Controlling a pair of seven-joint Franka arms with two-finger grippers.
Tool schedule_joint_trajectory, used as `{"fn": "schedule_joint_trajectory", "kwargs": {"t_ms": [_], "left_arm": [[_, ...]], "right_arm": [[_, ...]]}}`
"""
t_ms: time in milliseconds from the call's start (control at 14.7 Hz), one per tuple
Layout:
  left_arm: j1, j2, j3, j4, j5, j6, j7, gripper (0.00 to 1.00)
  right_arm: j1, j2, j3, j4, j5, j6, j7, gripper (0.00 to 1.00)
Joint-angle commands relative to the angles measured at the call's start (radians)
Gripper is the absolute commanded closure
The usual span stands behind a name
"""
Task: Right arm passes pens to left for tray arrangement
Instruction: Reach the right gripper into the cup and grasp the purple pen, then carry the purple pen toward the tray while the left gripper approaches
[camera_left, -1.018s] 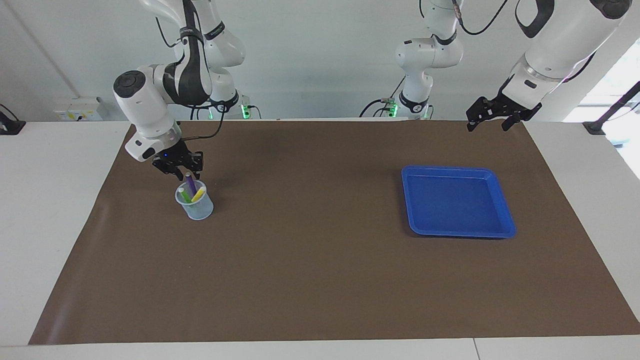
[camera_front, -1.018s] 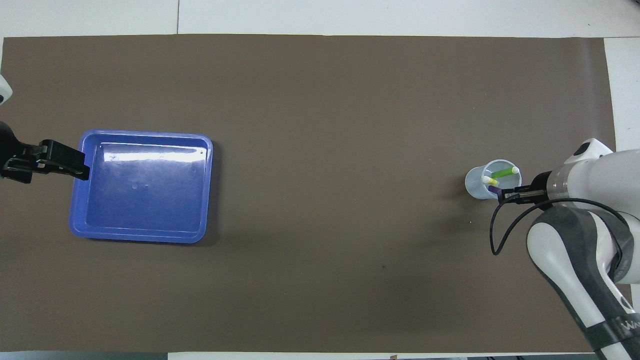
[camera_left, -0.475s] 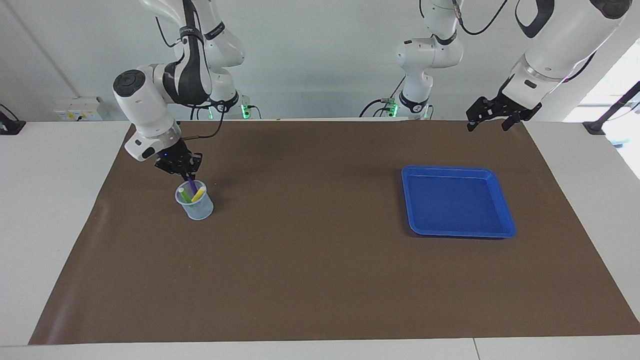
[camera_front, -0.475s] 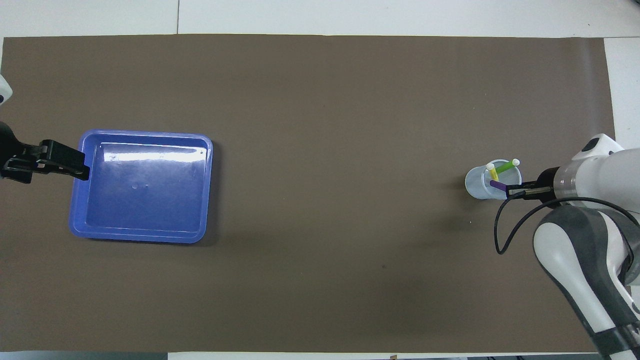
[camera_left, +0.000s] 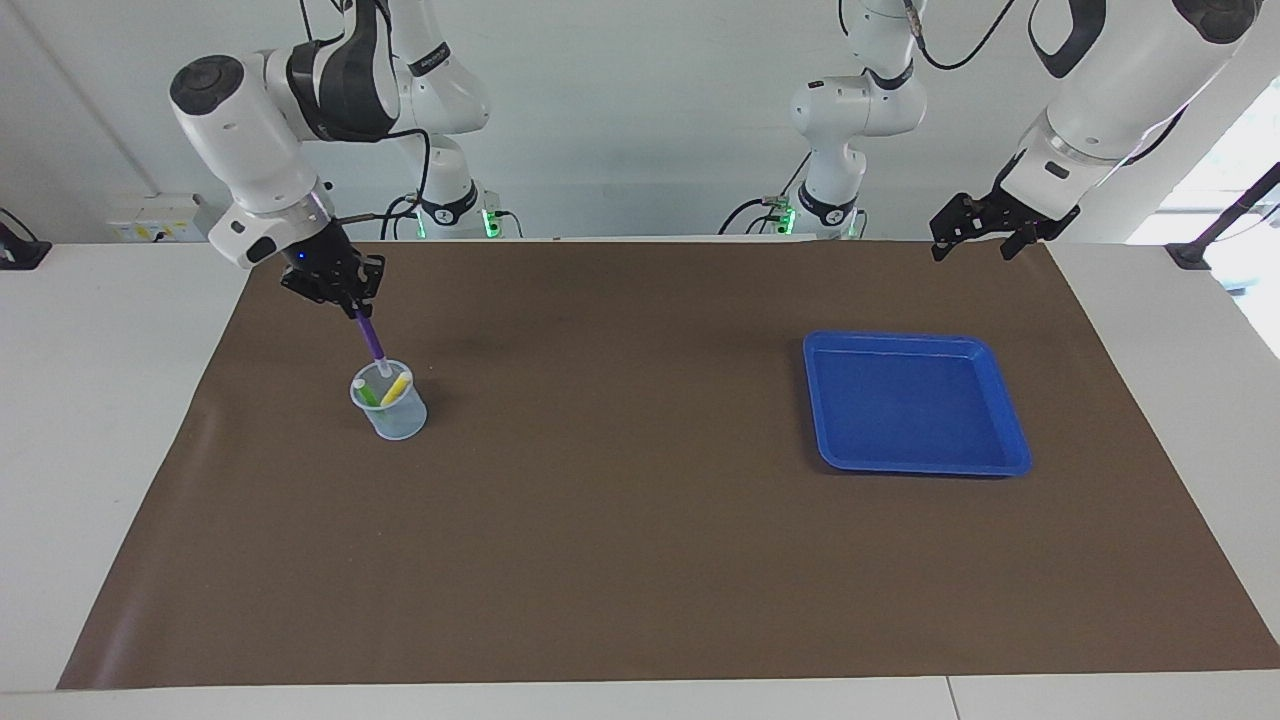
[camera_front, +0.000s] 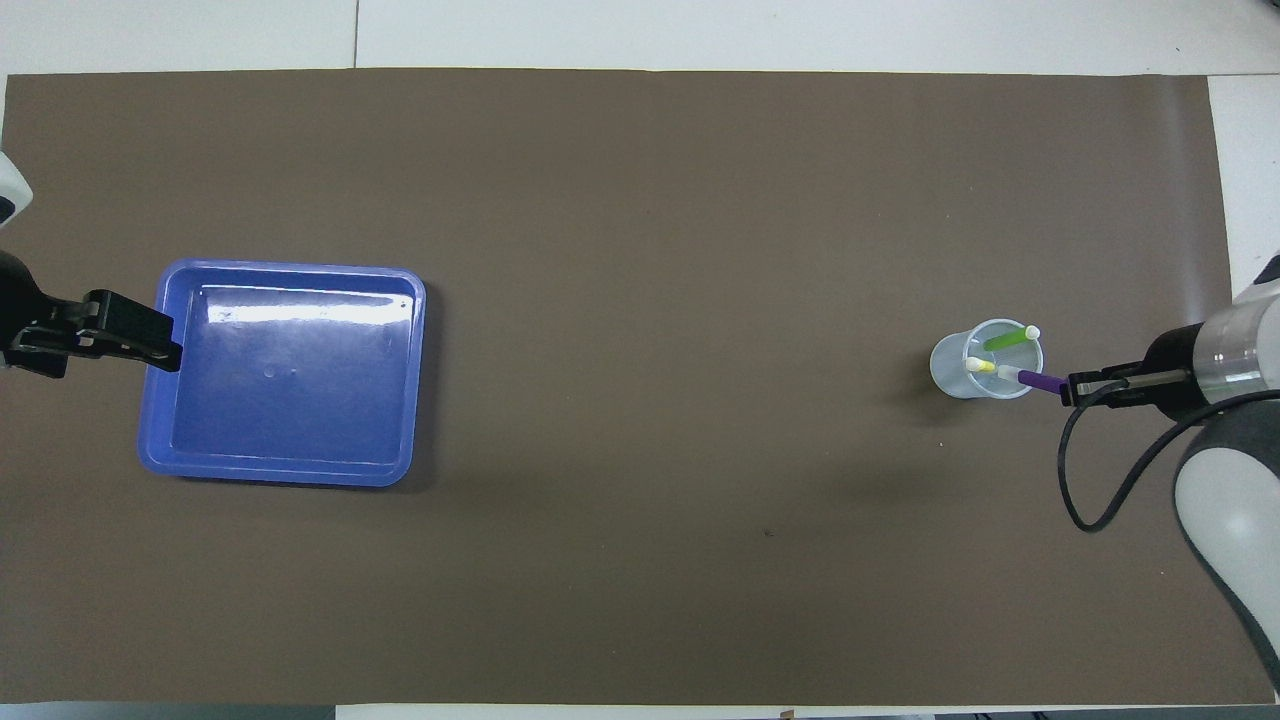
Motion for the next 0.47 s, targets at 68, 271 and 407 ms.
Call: {"fn": "schedule_joint_trajectory", "kwargs": {"t_ms": [68, 271, 407], "left_arm": [[0.007, -0.042, 0.002, -0.055, -0.062, -0.002, -0.057, 0.0], [0.049, -0.056, 0.002, -0.084, -0.148, 0.003, -0.092, 0.0], [0.047, -0.073, 0.001, -0.116, -0.179, 0.007, -0.115, 0.0]], "right_arm": [[-0.012, 0.006, 0.001, 0.097, 0.088, -0.138, -0.019, 1.0], [-0.013, 0.006, -0.001, 0.097, 0.238, -0.141, 0.033, 1.0], [-0.012, 0.006, 0.01, 0.096, 0.402, -0.131, 0.134, 1.0]]}}
